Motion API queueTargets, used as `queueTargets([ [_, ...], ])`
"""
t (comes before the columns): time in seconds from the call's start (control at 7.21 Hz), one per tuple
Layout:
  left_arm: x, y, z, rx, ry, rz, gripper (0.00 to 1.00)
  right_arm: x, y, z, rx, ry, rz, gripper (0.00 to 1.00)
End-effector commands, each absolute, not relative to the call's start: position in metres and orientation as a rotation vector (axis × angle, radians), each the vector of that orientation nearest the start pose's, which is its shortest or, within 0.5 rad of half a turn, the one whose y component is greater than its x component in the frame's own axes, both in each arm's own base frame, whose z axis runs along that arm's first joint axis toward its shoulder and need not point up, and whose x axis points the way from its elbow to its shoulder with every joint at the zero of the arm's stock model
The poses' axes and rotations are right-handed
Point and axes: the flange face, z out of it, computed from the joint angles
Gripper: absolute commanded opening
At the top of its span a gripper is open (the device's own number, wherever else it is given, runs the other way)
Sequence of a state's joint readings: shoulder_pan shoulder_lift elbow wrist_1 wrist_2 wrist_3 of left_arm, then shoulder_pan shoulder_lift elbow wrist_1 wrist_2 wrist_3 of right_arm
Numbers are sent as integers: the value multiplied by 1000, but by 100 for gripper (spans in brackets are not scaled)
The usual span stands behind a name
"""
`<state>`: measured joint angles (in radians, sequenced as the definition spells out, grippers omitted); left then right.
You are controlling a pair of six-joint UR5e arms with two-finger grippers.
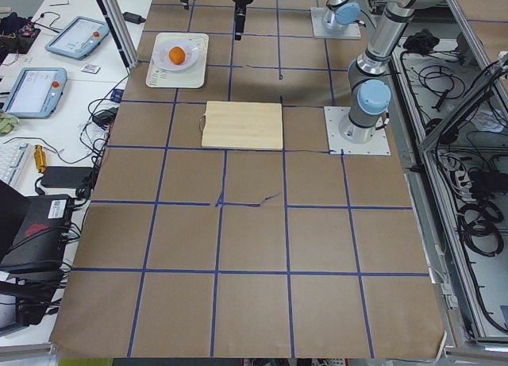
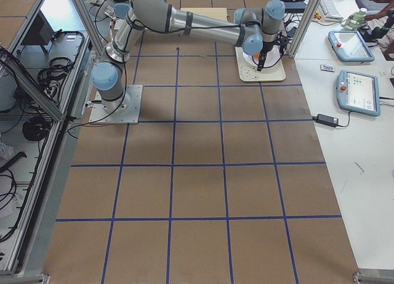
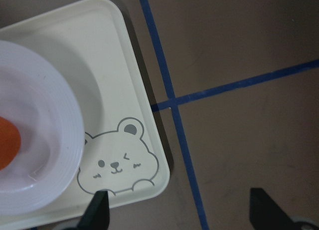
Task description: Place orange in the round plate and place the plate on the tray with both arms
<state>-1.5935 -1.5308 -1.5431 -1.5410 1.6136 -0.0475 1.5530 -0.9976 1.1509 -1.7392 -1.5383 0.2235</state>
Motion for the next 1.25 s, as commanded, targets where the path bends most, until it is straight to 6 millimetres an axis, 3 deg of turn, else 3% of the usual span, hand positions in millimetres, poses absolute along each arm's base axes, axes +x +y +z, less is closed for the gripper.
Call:
queueTargets([
  [0.0, -140, -480, 524, -41, 3098, -154, 100, 121, -648, 454, 120, 3139, 118, 100],
  [0.28, -140, -480, 524, -41, 3098, -152, 100, 122, -570, 506, 25, 3140, 37, 100],
  [0.42, -140, -480, 524, -41, 3098, -152, 100, 124, -534, 503, -73, 3135, 31, 100],
  [0.69, -140, -480, 524, -44, 3098, -152, 100, 122, -544, 507, -96, 3137, -238, 100],
  [1.11, -140, -480, 524, -48, 3098, -155, 100, 122, -547, 511, -101, 3139, -246, 100],
])
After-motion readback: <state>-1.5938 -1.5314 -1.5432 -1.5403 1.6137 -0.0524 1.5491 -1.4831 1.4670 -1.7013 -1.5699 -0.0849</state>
